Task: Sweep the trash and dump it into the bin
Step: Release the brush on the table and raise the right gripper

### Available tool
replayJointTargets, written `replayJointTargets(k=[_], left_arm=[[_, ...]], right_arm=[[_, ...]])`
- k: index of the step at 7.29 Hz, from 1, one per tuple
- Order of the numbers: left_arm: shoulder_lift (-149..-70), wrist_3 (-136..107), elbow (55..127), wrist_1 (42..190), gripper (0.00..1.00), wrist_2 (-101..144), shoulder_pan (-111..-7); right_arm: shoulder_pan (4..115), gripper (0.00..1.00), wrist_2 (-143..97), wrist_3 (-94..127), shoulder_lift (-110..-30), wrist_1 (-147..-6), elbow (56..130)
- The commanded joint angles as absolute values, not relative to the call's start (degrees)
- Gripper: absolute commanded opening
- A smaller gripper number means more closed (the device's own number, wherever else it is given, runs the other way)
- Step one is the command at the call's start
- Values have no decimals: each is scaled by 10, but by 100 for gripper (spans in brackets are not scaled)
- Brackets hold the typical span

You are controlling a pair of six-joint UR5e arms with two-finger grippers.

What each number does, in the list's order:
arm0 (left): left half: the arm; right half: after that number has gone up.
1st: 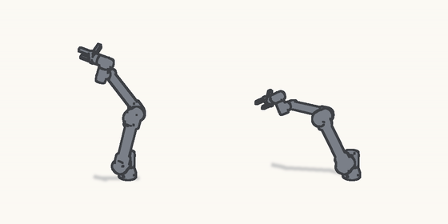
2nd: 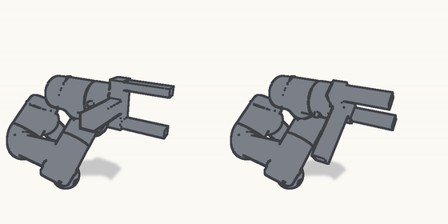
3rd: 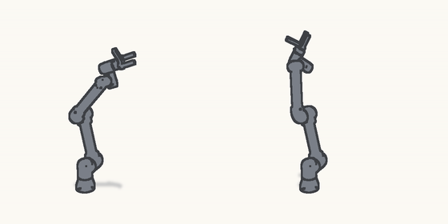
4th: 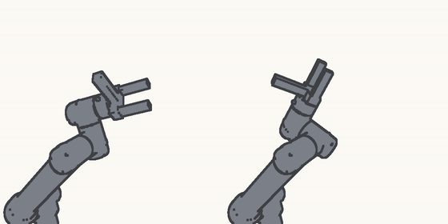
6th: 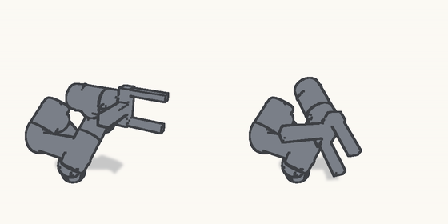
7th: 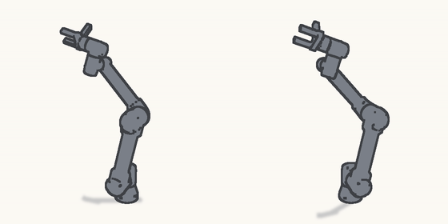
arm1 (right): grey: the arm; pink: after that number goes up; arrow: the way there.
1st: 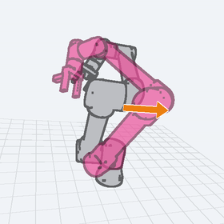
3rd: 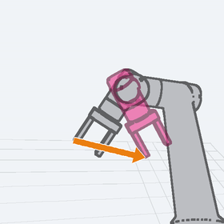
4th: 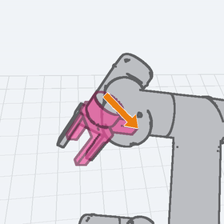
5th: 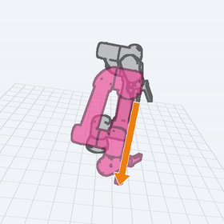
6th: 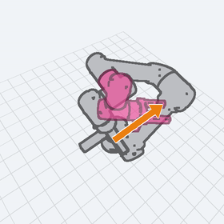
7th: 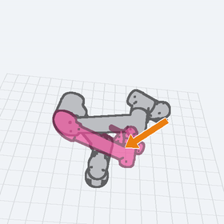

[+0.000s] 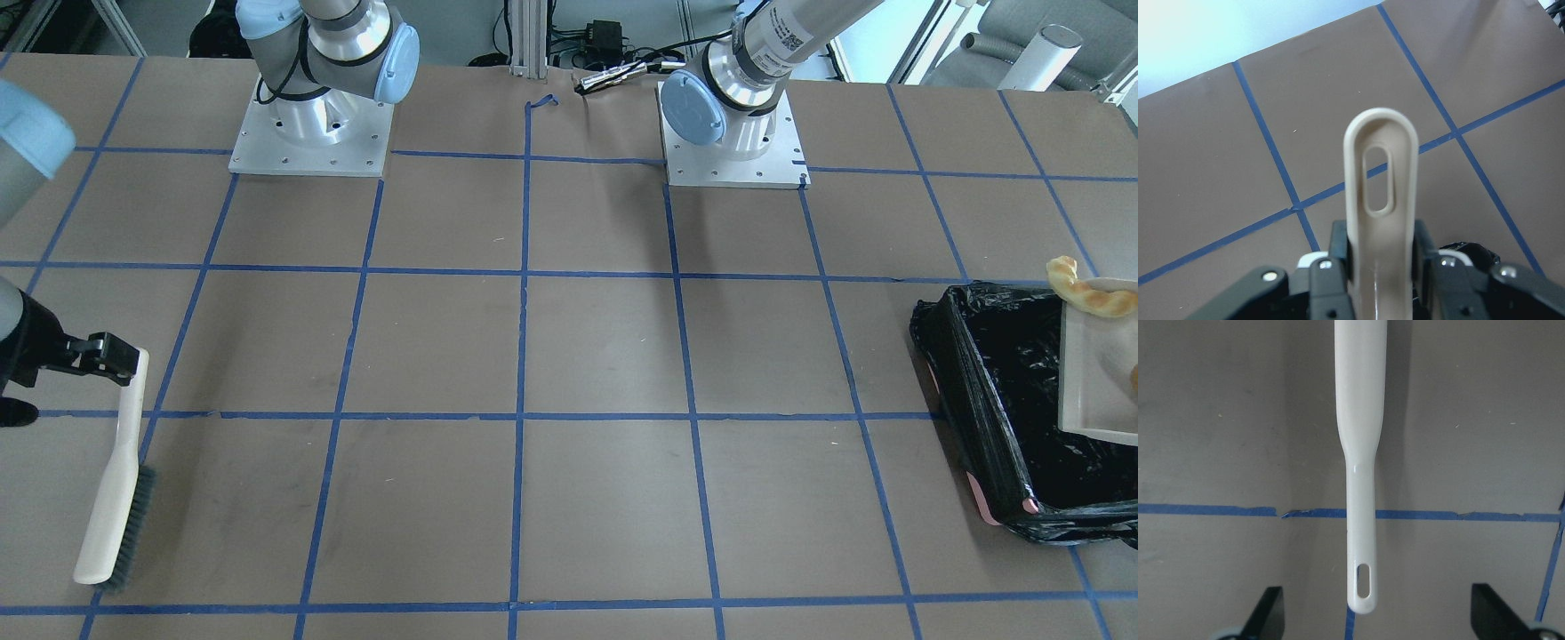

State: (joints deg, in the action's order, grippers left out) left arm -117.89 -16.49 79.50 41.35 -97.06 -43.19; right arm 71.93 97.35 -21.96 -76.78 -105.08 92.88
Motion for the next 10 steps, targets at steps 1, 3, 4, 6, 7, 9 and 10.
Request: replayJointTargets(k=[1, 3, 4, 6, 7, 9, 10], left_arm=[[-1183, -165, 811, 348, 0, -953, -438], [-1170, -159, 827, 307, 0, -954, -455], [-1172, -143, 831, 281, 0, -954, -460], [-1159, -95, 846, 247, 0, -955, -468], [-1158, -92, 856, 233, 0, -955, -468], [-1146, -84, 859, 230, 0, -955, -469], [-1143, -70, 859, 210, 0, -956, -469]], right_arm=[[750, 100, 950, -170, -850, -977, 920], [833, 100, 947, -60, -882, -906, 884], [880, 100, 938, -11, -882, -879, 854], [904, 100, 901, 14, -884, -818, 811], [905, 100, 903, 15, -889, -810, 803], [906, 100, 898, 8, -900, -802, 816], [906, 100, 897, 5, -903, -802, 821]])
